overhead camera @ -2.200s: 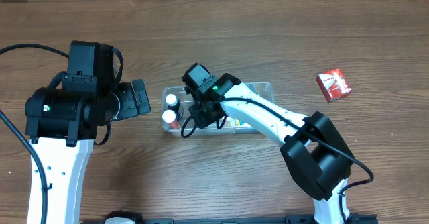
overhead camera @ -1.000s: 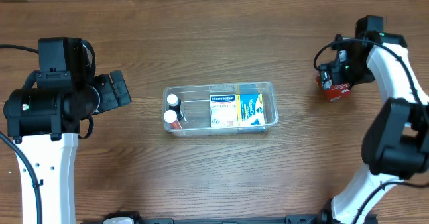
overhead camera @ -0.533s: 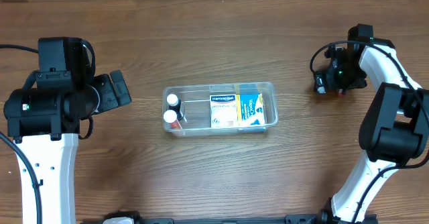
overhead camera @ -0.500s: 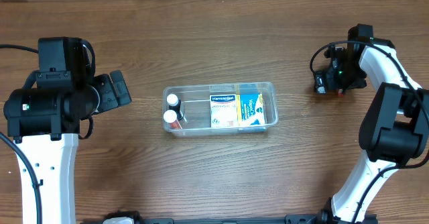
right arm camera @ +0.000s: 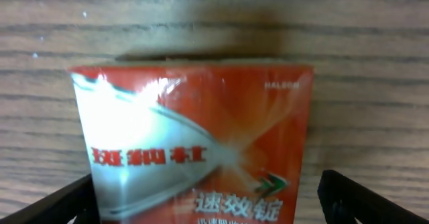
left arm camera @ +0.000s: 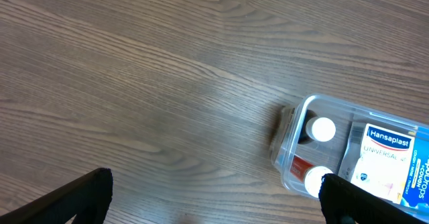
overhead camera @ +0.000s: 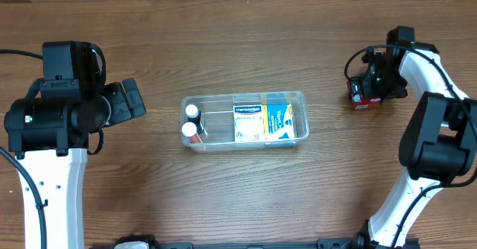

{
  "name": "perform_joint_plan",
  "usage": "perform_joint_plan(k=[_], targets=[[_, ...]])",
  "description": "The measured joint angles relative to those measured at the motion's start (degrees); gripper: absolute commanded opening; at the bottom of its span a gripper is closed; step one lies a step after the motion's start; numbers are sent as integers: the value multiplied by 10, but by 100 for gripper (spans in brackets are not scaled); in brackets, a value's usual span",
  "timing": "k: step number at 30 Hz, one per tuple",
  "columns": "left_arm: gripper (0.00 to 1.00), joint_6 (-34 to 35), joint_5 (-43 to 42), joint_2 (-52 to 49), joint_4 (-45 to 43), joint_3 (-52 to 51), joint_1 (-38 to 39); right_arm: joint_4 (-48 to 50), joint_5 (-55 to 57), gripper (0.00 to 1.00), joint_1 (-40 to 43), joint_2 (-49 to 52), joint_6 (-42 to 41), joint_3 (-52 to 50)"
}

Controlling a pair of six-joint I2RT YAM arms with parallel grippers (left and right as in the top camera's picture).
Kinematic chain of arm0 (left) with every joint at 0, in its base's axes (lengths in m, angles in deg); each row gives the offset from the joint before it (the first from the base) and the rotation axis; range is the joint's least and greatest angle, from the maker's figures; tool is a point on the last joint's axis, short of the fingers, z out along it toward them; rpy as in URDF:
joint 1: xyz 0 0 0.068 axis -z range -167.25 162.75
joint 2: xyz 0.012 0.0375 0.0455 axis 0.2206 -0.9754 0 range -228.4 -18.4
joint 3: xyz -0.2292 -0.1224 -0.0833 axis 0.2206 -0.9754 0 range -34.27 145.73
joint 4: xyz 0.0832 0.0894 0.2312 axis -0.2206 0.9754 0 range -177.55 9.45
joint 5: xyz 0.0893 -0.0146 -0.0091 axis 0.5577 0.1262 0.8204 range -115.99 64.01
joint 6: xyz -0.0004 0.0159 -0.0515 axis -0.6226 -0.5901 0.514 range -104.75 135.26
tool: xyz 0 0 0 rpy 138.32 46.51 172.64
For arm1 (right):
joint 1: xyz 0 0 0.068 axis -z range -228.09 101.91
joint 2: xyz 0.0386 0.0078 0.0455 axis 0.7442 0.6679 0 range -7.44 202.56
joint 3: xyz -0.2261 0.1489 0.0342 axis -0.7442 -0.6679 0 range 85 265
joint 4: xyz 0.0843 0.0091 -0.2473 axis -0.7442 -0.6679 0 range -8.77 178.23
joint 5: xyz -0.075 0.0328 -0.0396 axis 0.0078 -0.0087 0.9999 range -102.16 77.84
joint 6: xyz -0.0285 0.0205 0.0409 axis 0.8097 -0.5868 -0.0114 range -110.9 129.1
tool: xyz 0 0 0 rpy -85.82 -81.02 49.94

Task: Pack container
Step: 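Grasp the red-white small box with the right gripper, then place the red-white box into the container's middle and release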

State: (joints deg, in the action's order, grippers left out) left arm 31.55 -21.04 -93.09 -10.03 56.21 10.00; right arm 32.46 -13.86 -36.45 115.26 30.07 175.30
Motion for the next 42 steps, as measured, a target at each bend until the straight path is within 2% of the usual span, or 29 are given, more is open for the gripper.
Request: perform_joint_plan(k=[5,17,26,31,33,36,39,42], targets=[[100,0,0,0,0,0,0,10,-24,98,0,0,0,0],[100,0,0,0,0,0,0,11,-38,65,0,0,0,0],[100,0,0,0,0,0,0,2,-39,63,0,0,0,1],[100,0,0,0,-2,0,0,-39,-39,63,-2,-12,-37,4],[100,0,0,0,-5,0,0,-54,-38,61,-10,-49,-52,4],[100,0,0,0,-7,0,0,-83,-38,60,-47,-165,-95,4],[100,0,0,0,-7,0,0,-144,-40,60,-122,-290,-141,6],[100,0,0,-1,-8,0,0,-171,-41,58,-256,-369,-212,8]])
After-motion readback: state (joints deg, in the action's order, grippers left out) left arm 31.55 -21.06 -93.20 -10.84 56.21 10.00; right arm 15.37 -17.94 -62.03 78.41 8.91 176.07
